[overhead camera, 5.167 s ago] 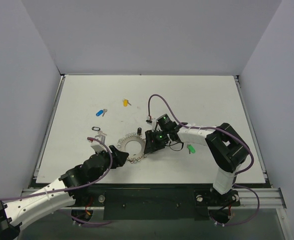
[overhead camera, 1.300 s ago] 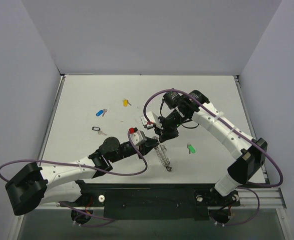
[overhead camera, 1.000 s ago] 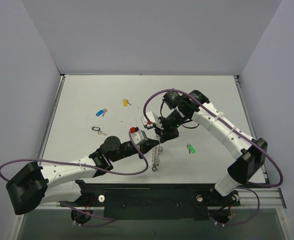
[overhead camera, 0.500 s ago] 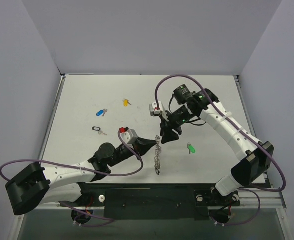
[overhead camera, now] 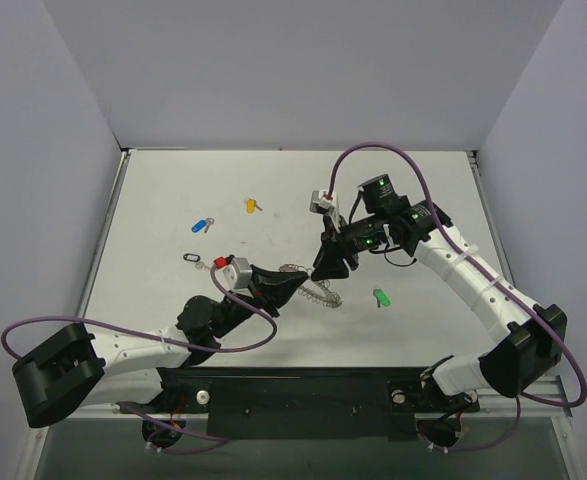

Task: Put the keys on the keyring

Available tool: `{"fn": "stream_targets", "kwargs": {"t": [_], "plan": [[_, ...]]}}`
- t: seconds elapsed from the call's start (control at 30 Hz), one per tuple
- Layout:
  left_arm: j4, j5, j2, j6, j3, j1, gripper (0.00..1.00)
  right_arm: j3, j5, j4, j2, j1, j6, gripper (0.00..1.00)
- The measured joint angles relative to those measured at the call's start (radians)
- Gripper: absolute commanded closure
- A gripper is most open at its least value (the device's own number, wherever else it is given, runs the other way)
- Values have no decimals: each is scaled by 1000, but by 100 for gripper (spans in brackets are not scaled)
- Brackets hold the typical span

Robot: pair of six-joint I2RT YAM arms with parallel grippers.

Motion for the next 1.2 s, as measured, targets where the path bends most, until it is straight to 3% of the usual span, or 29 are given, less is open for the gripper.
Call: {"fn": "stream_targets", "kwargs": {"t": [0.4, 0.53, 0.87, 1.2], "plan": [[10, -3, 8, -26, 0, -6, 100, 2, -64, 51, 0, 0, 53, 81], [11, -2, 8, -30, 0, -6, 100, 2, -100, 36, 0, 2, 21, 90], [17, 2, 6, -43, -14, -11, 100, 13, -130, -40, 15, 2, -92, 79], [18, 18, 0, -66, -16, -11, 100, 43, -153, -155, 27, 9, -261, 76]]}}
